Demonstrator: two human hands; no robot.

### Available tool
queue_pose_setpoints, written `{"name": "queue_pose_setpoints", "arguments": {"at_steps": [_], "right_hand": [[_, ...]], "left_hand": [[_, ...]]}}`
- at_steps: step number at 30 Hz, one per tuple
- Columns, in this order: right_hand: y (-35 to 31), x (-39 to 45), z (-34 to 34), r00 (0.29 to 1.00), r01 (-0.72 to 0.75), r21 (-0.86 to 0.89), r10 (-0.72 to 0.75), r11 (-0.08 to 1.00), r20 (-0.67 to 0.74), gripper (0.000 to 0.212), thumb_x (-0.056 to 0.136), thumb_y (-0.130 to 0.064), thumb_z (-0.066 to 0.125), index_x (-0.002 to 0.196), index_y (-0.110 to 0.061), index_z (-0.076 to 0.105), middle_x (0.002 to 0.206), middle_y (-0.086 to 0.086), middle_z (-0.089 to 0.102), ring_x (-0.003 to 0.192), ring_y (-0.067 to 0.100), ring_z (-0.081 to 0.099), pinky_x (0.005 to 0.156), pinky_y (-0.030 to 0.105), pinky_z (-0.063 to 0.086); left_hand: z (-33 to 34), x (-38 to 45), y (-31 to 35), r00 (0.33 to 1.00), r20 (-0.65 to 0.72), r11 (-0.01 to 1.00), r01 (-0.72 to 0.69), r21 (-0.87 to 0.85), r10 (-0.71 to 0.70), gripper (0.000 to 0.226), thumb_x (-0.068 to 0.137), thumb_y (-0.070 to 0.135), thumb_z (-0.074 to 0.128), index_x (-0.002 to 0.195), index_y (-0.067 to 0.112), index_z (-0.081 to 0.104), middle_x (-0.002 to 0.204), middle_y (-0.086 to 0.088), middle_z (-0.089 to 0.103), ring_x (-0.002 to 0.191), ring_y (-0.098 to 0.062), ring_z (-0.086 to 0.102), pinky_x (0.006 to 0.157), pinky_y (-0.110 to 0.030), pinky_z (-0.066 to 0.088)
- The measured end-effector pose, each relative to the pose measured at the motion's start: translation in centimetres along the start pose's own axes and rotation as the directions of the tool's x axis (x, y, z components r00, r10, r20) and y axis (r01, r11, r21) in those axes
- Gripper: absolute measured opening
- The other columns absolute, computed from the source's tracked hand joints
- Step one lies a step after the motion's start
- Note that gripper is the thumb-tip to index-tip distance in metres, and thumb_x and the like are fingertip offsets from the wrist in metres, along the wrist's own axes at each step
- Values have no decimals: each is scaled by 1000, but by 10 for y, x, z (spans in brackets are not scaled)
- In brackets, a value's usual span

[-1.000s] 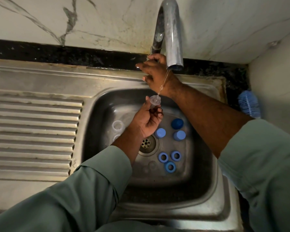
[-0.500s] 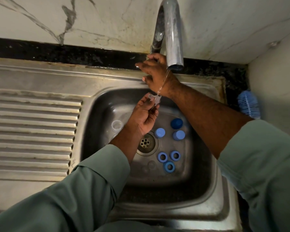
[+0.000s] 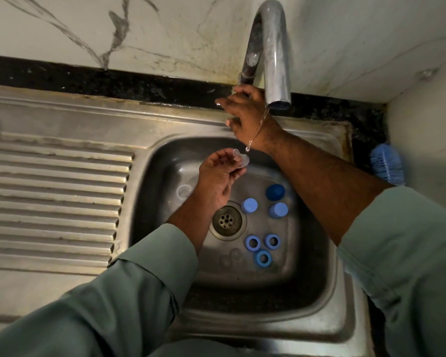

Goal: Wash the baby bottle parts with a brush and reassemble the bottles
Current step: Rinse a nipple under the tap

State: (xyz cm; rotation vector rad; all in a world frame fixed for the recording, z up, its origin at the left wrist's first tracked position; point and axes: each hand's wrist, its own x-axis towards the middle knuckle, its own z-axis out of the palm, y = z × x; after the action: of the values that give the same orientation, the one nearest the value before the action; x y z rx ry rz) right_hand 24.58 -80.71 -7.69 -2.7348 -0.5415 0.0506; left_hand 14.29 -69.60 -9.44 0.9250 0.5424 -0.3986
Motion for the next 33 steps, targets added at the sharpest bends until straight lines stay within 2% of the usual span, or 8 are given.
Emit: {"name": "queue_pose_setpoints", "arguments": {"at_steps": [6,10,14,17,21,24,28,33], "right_hand": [[-1,-1,0,1000,8,11,-8,1000,-16,52,91,-21,55,142,-23,44,143,5,46,137,26,31,116,30,20],[-1,-2,-1,1000,0,10,0,1000,4,52,92,-21,53,143,-22,42,144,5,44,137,25,30,116,28,19],[-2,-1,-1,1000,-1,5,1,1000,-1,52,92,-22,53,143,-24,42,144,4,45,138,25,30,116,28,18],[-3,-2,-2,1000,0,8,0,1000,-12,52,91,-21,54,142,-24,43,144,4,45,140,24,27,116,26,17],[-4,-3,-3,1000,3,32,-2,999,-22,52,91,-20,55,142,-23,43,144,4,45,141,22,23,117,26,16],[-5,-4,-4,999,20,25,-19,999,-41,51,90,-18,56,141,-21,45,142,4,47,142,23,22,118,29,17],[-8,-5,-6,999,16,35,-15,999,-46,51,90,-16,56,140,-20,46,141,3,48,141,24,23,116,28,17],[-8,-4,-5,1000,3,32,-2,999,-29,52,91,-16,54,141,-22,44,144,4,44,142,23,24,117,27,17]], "left_hand": [[5,-2,-3,995,16,984,-102,145,100,28,81,-14,66,89,12,62,86,-4,71,80,-17,69,69,-28,58],[9,-3,-6,987,46,962,-160,222,153,35,81,-15,67,96,15,67,81,4,73,75,-12,69,68,-27,58],[10,-6,-6,983,39,940,-182,290,178,27,82,-12,68,85,14,69,78,3,72,70,-9,67,67,-24,56],[6,-5,-7,977,10,906,-203,371,215,25,81,-8,71,85,17,68,78,5,72,69,-8,67,62,-23,55],[3,-3,-9,951,8,832,-276,482,310,20,77,-7,74,95,2,71,83,0,71,71,0,66,62,-15,50],[2,-5,-7,939,31,809,-312,499,343,20,77,-8,74,96,-3,70,83,-1,72,73,3,67,65,-12,50],[-2,-3,-6,926,10,804,-334,492,379,23,77,-7,75,100,-9,68,94,-16,73,86,-18,71,75,-22,56],[-5,0,-4,908,-31,800,-351,487,418,23,76,-6,77,97,-9,66,91,-17,72,81,-18,69,74,-24,56]]}}
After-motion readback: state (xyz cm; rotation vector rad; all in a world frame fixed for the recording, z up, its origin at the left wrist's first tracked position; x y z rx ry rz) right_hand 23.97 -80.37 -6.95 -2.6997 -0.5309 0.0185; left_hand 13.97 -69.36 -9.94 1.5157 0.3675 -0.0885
